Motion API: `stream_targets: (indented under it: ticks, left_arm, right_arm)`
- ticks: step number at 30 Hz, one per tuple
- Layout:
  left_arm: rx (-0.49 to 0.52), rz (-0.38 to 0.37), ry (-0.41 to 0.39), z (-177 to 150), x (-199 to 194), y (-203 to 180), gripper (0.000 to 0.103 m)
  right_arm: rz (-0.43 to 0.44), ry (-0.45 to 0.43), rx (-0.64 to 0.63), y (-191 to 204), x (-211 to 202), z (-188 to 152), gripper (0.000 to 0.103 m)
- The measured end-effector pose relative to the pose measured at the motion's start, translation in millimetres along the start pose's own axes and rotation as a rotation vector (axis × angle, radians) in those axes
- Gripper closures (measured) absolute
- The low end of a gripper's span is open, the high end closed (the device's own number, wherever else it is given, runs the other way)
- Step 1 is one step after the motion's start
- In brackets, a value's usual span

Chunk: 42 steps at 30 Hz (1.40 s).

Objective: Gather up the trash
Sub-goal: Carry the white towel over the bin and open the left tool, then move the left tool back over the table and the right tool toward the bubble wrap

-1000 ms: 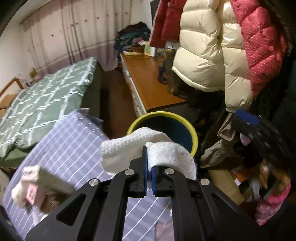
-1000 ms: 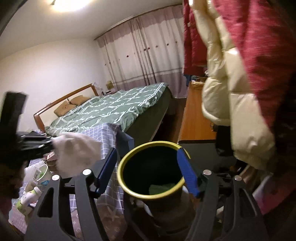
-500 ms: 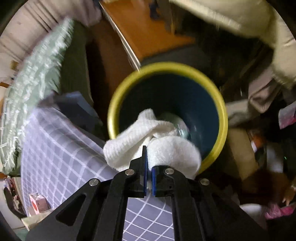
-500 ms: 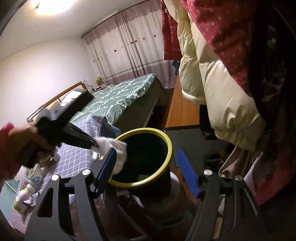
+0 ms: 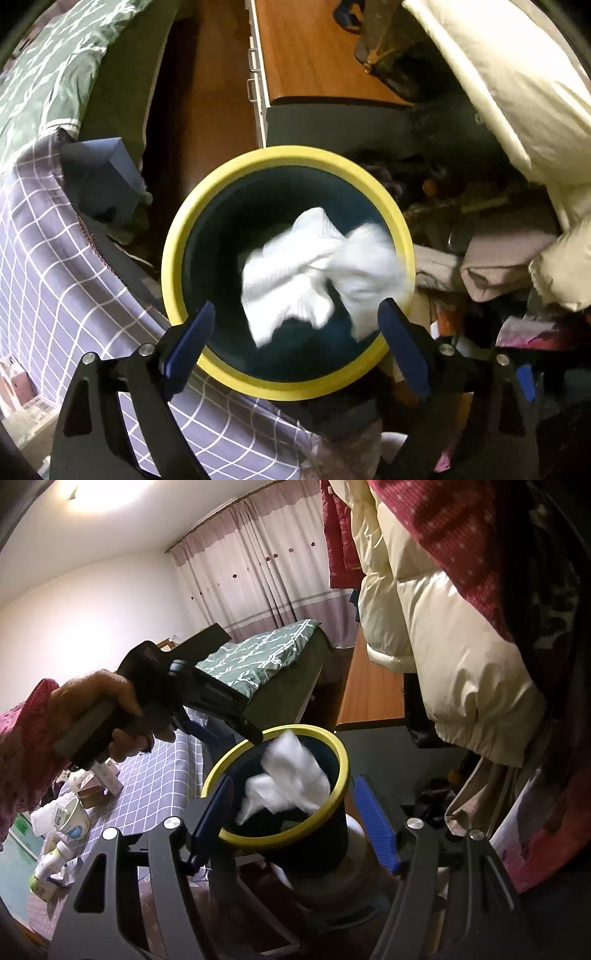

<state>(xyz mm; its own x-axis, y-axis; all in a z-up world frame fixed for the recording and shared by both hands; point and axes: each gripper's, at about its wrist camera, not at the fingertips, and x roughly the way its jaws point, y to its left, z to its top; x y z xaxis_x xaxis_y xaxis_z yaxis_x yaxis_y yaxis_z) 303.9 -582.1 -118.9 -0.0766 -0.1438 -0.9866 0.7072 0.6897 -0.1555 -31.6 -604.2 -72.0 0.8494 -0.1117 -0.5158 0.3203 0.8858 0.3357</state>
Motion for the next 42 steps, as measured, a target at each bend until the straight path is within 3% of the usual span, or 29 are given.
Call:
stream_targets:
  ticks: [6,12,18,24,27,32,37,42]
  left_arm:
    - [0.007,0.057,-0.026,-12,-12,8,0.015]
    - [0.061,0.107,-0.272,-66,-95,16,0.015]
    - [0.013,0.143,-0.562,-175,-194,51,0.012]
    - [-0.136,0.232,-0.774,-305,-246,117,0.007]
    - [-0.221,0.267,-0.828,-364,-251,150,0.007]
    - [-0.413,0.254,-0.945,-460,-242,212,0.005]
    - [-0.565,0.383,-1.008,-516,-211,263,0.005]
    - [-0.706,0.444,-1.083,-544,-179,317,0.005]
  right_arm:
    - [0.019,0.001,0.009,-2,-2,-4,0.038]
    - [0.043,0.013,-0.004,7,-3,-8,0.038]
    - [0.106,0.057,-0.065,42,11,-13,0.038]
    - [0.184,0.083,-0.162,104,18,-19,0.038]
    - [0.247,0.112,-0.212,144,23,-25,0.038]
    - [0.340,0.169,-0.310,220,35,-38,0.038]
    - [0.415,0.197,-0.416,289,46,-54,0.038]
    - [0.498,0.232,-0.506,344,58,-65,0.038]
